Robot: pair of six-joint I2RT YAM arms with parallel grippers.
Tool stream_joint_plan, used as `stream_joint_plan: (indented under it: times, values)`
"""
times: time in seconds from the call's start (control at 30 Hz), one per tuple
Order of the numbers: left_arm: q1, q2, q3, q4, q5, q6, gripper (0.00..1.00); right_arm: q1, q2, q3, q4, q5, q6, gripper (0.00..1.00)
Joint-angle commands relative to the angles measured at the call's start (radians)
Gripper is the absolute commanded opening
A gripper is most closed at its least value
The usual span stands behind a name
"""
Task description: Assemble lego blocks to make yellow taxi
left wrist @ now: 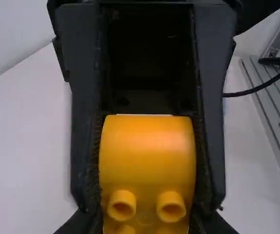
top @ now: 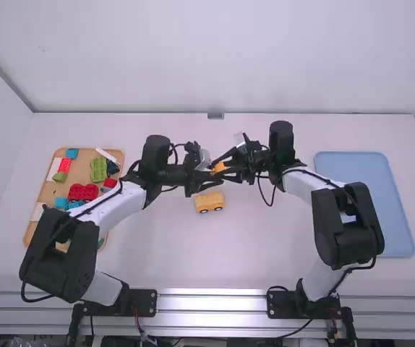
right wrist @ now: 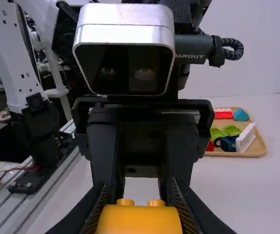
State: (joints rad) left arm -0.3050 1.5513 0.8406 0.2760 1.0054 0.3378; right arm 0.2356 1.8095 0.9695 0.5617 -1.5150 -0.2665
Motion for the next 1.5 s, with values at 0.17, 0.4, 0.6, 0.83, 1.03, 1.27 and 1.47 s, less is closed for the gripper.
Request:
stream_joint_plan:
  times: [0.17,0.4,0.6,0.83,1.03,1.27,1.47]
  values:
    - [-0.009,0.005,0.039,-0.19,-0.358,-0.14,0.06,-0.004,-0.016,0.023,-0.041,0.39,0.077,0.99]
    - [-0.009,0.005,0.155,-0.715,-0.846,-0.082,0.03,-0.054,-0.018,0.031,-0.181,0.864,0.075,0.98]
    - [-0.009,0.005,0.12,-0.871,-0.866,0.216,0.09,-0.061,-0.018,0.053,-0.34,0.992,-0.049,0.99]
    - [-0.009,0.005,-0.001,-0.769,-0.866,0.571,0.02,-0.05,-0.018,0.103,-0.544,0.983,-0.229,0.99]
    - [-0.009,0.024,-0.05,-0.661,-0.85,0.602,0.02,-0.052,-0.018,0.13,-0.597,0.942,-0.239,0.99]
    - [-0.009,0.171,0.034,-0.658,-0.868,0.602,0.02,-0.051,-0.018,0.131,-0.595,0.907,-0.239,0.99]
    - [-0.009,0.284,0.176,-0.846,-0.864,0.731,0.02,-0.051,-0.018,0.131,-0.613,0.907,-0.24,0.99]
